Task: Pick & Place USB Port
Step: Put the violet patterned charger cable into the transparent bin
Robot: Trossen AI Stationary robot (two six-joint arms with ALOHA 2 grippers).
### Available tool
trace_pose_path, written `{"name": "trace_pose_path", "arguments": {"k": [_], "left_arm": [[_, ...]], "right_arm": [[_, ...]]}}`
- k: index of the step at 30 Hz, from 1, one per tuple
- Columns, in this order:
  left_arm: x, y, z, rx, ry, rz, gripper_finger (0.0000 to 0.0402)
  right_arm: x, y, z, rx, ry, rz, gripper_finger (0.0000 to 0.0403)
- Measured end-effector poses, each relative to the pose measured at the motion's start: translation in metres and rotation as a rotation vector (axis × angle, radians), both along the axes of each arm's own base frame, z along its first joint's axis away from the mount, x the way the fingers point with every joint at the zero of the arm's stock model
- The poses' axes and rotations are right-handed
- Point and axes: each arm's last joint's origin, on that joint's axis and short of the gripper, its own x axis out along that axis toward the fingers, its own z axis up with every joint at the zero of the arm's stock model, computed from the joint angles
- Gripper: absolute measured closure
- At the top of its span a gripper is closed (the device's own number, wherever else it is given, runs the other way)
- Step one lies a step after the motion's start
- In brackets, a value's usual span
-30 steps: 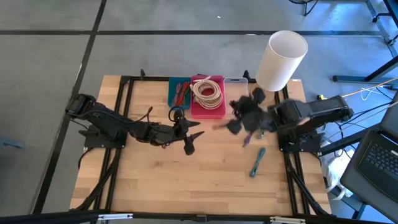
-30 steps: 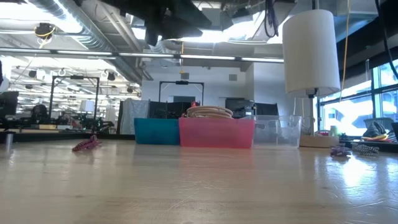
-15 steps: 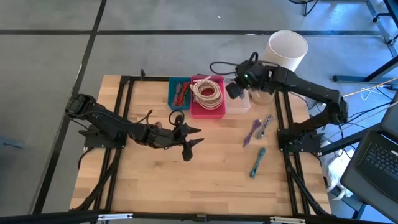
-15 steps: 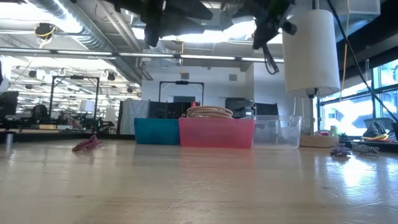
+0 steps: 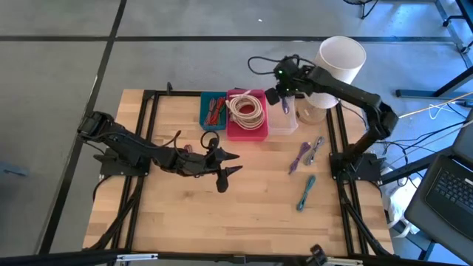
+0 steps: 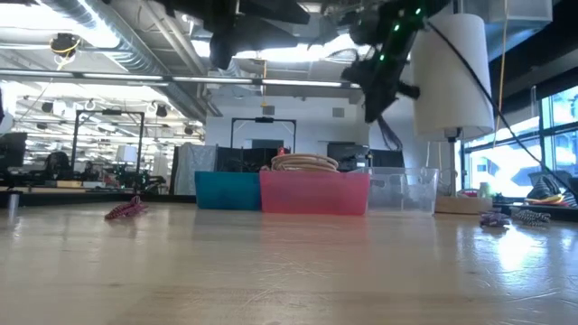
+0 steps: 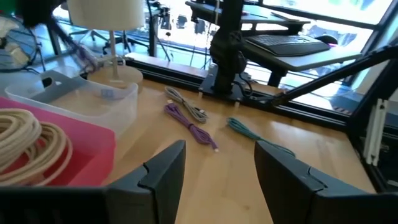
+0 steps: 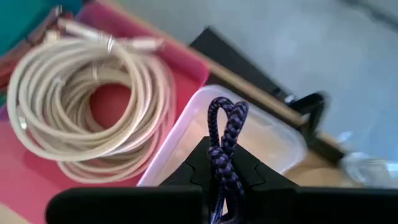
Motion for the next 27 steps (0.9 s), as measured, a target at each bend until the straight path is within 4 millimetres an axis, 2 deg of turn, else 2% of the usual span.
{"name": "trace_pose_path", "arguments": {"k": [10,27], "left_arm": [[0.000,-0.001,0.000,0.033,0.008,-0.010,0.0216],[0.000,-0.002,0.000,0.025,0.010,-0.037,0.0217]], "right_arm": [[0.019,-0.020,-0.050,0.156,0.066,-0.032,0.0387],[0.033,-0.028,-0.093,0.323,0.068,-0.113,0.0387]]}}
